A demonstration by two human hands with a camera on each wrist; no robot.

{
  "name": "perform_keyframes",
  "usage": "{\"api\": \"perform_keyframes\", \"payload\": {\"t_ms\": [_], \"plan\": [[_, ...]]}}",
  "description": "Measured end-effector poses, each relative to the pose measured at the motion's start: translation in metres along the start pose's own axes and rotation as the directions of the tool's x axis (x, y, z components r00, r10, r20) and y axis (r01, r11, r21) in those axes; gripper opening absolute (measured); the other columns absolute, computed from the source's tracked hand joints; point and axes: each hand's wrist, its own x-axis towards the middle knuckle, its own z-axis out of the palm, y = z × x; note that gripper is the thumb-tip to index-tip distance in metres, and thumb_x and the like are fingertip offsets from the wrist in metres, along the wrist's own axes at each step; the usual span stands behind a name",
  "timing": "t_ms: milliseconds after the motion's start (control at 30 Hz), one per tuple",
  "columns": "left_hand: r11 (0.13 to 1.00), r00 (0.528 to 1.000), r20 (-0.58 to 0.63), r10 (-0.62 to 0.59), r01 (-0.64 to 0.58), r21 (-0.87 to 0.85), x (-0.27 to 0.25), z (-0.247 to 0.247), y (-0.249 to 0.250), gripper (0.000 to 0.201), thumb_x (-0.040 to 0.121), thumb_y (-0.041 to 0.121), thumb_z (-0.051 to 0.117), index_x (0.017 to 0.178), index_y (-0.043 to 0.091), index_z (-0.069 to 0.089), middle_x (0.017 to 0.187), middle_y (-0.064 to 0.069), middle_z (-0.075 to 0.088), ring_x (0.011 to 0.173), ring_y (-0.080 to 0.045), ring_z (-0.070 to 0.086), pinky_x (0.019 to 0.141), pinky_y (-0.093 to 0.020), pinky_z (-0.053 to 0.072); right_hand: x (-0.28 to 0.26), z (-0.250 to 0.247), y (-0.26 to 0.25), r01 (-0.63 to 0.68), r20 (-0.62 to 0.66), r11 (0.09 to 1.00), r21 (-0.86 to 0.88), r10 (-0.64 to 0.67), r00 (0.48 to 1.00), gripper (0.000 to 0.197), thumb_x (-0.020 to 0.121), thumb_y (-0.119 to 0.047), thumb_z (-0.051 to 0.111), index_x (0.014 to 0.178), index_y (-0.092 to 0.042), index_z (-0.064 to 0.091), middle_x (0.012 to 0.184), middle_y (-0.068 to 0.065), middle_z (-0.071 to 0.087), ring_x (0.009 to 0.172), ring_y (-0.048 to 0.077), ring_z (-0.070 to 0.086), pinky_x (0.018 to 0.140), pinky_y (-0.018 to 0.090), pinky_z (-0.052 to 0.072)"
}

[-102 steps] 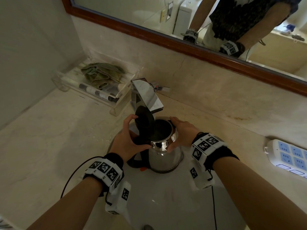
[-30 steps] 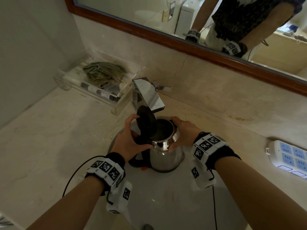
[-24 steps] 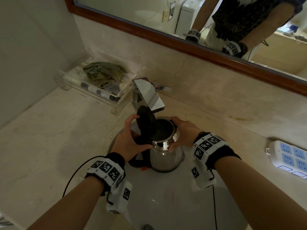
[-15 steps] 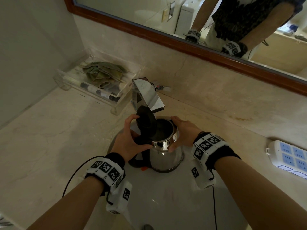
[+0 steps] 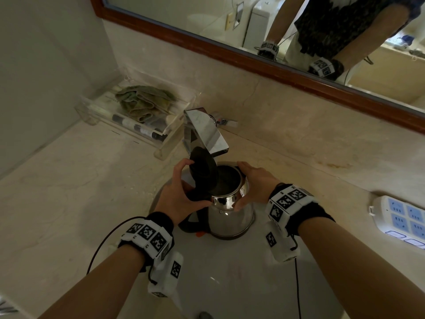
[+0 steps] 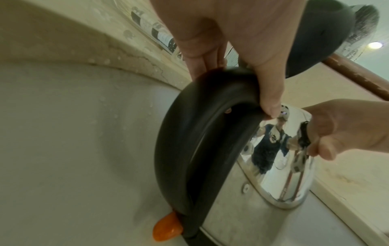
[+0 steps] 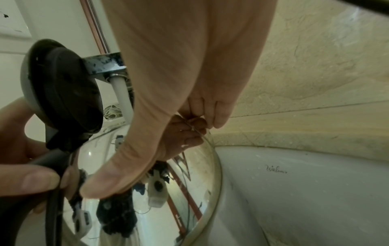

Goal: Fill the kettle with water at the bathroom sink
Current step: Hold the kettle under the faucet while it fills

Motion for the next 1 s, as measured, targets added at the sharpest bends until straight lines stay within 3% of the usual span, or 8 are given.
{"api": "perform_keyframes", "payload": {"t_ms": [200,433,633,800,1000], "plan": [[1.000,1.000,0.006,0.005,-0.005,0.005,0.0007,-0.0002,0.0007,0.096,0.059,0.014,0.085,0.118,0.049,0.018,0.077,-0.002,0.064,0.076,-0.017,0.064,0.071,-0.029,0.052,-0.0005,-0.0009,-0.0005,-0.006,-0.001,1.000,0.006,0.006,1.000,0.117,0.060,-0.038,0.085,0.149,-0.013,0.013,0.150,0.004,0.035,0.134,0.025,0.039,0.111,0.035,0.034],[1.000,1.000,0.015,-0.014,0.014,-0.001,0.0005,0.0001,0.0015,0.096,0.061,0.014,0.084,0.128,0.038,0.020,0.073,0.003,0.061,0.074,-0.013,0.062,0.069,-0.025,0.047,-0.0015,-0.0015,-0.0007,-0.005,-0.002,1.000,0.012,0.005,1.000,0.114,0.061,-0.036,0.085,0.149,-0.013,0.015,0.147,0.004,0.038,0.133,0.025,0.040,0.109,0.034,0.034],[1.000,1.000,0.013,-0.015,0.015,0.011,0.0007,-0.0001,0.0004,0.097,0.060,0.014,0.085,0.127,0.041,0.019,0.075,0.001,0.061,0.075,-0.014,0.062,0.070,-0.025,0.048,-0.0013,-0.0016,-0.0001,-0.002,-0.001,1.000,0.019,0.002,1.000,0.115,0.060,-0.037,0.085,0.149,-0.013,0.015,0.148,0.004,0.037,0.133,0.024,0.040,0.109,0.034,0.034],[1.000,1.000,0.009,-0.004,0.004,0.000,0.0006,0.0005,-0.0004,0.096,0.060,0.014,0.085,0.117,0.051,0.018,0.075,0.001,0.062,0.075,-0.013,0.063,0.069,-0.025,0.049,-0.0005,-0.0013,-0.0004,0.003,0.005,1.000,0.004,-0.003,1.000,0.117,0.060,-0.038,0.085,0.149,-0.013,0.013,0.151,0.003,0.033,0.135,0.024,0.038,0.110,0.034,0.033],[1.000,1.000,0.016,0.000,0.000,-0.005,0.0014,0.0010,-0.0007,0.095,0.060,0.014,0.085,0.118,0.049,0.018,0.075,0.000,0.063,0.075,-0.012,0.063,0.069,-0.025,0.049,-0.0003,-0.0013,0.0000,0.002,0.005,1.000,0.007,-0.002,1.000,0.118,0.060,-0.038,0.085,0.150,-0.013,0.012,0.151,0.003,0.032,0.135,0.024,0.037,0.111,0.034,0.032]]}}
